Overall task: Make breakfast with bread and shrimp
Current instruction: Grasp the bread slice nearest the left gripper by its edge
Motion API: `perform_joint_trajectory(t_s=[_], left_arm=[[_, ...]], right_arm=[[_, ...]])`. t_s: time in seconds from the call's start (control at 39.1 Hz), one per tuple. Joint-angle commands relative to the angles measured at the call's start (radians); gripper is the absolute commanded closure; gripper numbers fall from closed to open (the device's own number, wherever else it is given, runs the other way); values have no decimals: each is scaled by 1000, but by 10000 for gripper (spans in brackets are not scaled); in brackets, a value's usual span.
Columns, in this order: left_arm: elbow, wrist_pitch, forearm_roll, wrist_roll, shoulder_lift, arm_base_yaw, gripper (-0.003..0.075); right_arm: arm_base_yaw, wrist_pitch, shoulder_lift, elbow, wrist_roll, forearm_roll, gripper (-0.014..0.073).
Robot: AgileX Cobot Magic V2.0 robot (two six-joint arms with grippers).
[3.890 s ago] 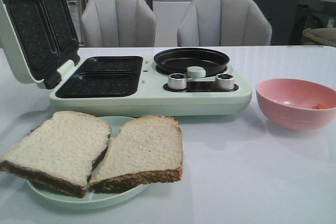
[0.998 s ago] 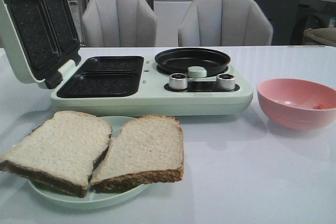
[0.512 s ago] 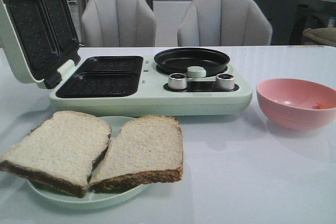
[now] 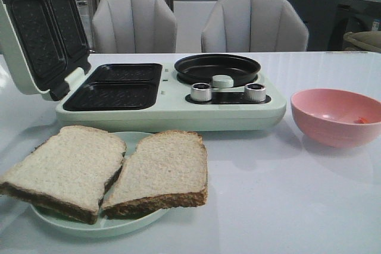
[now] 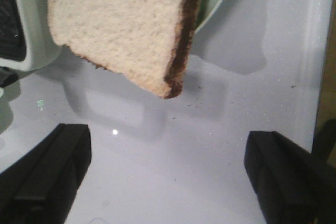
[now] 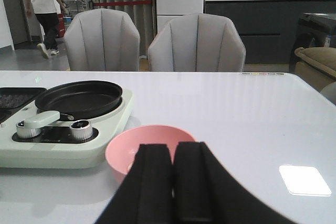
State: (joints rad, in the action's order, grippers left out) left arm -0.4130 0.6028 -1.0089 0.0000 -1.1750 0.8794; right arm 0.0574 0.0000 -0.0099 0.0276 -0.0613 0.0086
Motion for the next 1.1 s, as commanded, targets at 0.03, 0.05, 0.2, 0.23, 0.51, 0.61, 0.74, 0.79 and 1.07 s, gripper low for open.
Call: perform_joint_trajectory(t_s=[0.03, 0.05, 0.2, 0.23, 0.51, 0.61, 0.74, 0.79, 1.07], left_arm=[[-41, -13, -82, 0, -68, 7, 92], [-46, -13, -98, -10, -84, 7, 98], [-83, -35, -148, -10, -153, -12, 150], [-92, -41, -157, -10, -164, -18, 153], [-146, -72, -195, -10, -265, -75, 156], [-148, -74, -202, -10, -298, -81, 156], [-148, -107, -225, -10, -321, -93, 156], [-148, -123, -241, -10, -329, -103, 156], [-167, -144, -291, -10, -361, -140, 191]], right_arm=[[-5, -85, -20, -4, 6, -9, 451], [-5, -85, -20, -4, 6, -9, 451], [-5, -85, -20, -4, 6, -9, 451], [-5, -85, -20, -4, 6, -9, 451], [-5, -85, -20, -4, 6, -9, 451], [-5, -85, -20, -4, 6, -9, 451], [-5, -85, -20, -4, 6, -9, 451], [-5, -85, -20, -4, 6, -9, 451], [-5, -85, -20, -4, 6, -9, 451]])
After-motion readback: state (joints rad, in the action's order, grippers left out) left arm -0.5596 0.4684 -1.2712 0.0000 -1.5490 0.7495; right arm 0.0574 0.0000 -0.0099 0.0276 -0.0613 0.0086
